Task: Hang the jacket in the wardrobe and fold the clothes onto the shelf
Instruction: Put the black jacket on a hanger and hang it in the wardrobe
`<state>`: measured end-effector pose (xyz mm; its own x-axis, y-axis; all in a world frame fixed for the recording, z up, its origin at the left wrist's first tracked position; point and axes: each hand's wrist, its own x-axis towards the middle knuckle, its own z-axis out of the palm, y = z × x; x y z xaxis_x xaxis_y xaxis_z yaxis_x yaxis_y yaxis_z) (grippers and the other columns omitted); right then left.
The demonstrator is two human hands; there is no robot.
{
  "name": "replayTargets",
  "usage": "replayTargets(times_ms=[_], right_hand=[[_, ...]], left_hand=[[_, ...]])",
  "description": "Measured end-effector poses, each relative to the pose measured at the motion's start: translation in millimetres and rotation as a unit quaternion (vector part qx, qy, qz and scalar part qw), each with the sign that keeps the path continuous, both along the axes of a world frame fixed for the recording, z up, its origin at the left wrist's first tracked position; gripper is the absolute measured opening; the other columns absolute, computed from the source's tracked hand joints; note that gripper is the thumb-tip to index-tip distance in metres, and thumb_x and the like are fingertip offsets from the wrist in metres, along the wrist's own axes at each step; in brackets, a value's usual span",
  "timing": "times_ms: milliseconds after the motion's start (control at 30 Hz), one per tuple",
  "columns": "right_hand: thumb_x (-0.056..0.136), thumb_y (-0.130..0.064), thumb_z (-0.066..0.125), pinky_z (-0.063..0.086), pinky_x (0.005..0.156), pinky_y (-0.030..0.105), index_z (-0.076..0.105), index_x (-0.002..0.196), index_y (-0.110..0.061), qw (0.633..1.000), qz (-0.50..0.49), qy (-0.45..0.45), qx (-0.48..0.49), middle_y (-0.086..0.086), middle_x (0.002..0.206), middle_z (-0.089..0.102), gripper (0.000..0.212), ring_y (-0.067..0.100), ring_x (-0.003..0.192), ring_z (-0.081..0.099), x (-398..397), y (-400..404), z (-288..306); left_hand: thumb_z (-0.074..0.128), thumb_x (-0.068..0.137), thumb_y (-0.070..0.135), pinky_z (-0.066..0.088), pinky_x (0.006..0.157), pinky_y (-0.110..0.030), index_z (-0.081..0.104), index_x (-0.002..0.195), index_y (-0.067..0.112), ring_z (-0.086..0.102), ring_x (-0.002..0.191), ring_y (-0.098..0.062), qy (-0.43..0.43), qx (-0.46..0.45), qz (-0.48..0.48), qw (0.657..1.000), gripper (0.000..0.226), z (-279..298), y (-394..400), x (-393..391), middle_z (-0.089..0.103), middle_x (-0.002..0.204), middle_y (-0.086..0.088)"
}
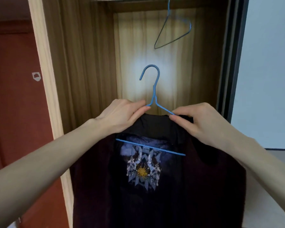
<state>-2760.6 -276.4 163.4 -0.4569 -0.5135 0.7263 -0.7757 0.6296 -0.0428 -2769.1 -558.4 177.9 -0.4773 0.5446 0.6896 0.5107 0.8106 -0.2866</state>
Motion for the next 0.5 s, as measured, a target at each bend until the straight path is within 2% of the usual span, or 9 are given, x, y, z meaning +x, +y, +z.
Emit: replayTargets(times_ms=[100, 167, 233, 367, 500], right_hand=[[0.098, -0.062, 0.039, 0.057, 0.072, 0.046, 0.072, 0.106, -0.037, 0.998, -0.057, 0.017, -0.001, -0.006, 0.085, 0.074, 0.041, 0.029, 0.081, 0.069, -10, -10, 21], [0.102, -0.057, 0.046, 0.057, 0.074, 0.046, 0.071, 0.109, -0.038, 0.996, -0.089, 0.031, -0.002, -0.004, 0.091, 0.075, 0.033, 0.033, 0.087, 0.069, -14, -17, 39], [0.103, -0.053, 0.051, 0.054, 0.074, 0.042, 0.070, 0.117, -0.039, 0.991, -0.124, 0.055, -0.006, 0.000, 0.101, 0.075, 0.027, 0.037, 0.096, 0.068, -17, -26, 60], [0.103, -0.051, 0.056, 0.044, 0.074, 0.041, 0.067, 0.129, -0.037, 0.982, -0.175, 0.070, -0.028, 0.005, 0.112, 0.073, 0.032, 0.040, 0.108, 0.063, -28, -41, 95], [0.101, -0.049, 0.059, 0.041, 0.073, 0.039, 0.074, 0.117, -0.029, 0.968, -0.227, 0.091, -0.062, 0.013, 0.106, 0.067, 0.029, 0.044, 0.103, 0.061, -44, -49, 129]], left_hand=[[0.016, 0.108, 0.056, 0.041, 0.055, -0.042, 0.035, 0.087, 0.028, 0.051, 0.056, -0.034, 0.004, -0.002, 0.027, 1.000, 0.040, 16, 1, -13, 0.041, 0.056, 0.006], [0.015, 0.107, 0.058, 0.041, 0.058, -0.043, 0.034, 0.087, 0.028, 0.055, 0.064, -0.038, 0.004, 0.022, 0.054, 0.998, 0.041, 29, 0, -19, 0.047, 0.061, 0.004], [0.018, 0.105, 0.060, 0.038, 0.060, -0.042, 0.037, 0.085, 0.025, 0.057, 0.071, -0.038, 0.009, 0.060, 0.084, 0.995, 0.045, 44, -3, -26, 0.052, 0.066, 0.003], [0.030, 0.109, 0.054, 0.035, 0.065, -0.040, 0.050, 0.084, 0.017, 0.056, 0.079, -0.032, 0.000, 0.134, 0.092, 0.987, 0.049, 74, -6, -45, 0.054, 0.074, 0.005], [0.036, 0.110, 0.047, 0.042, 0.076, -0.041, 0.054, 0.099, 0.017, 0.057, 0.095, -0.027, -0.014, 0.167, 0.051, 0.985, 0.036, 96, -15, -66, 0.059, 0.095, 0.002]])
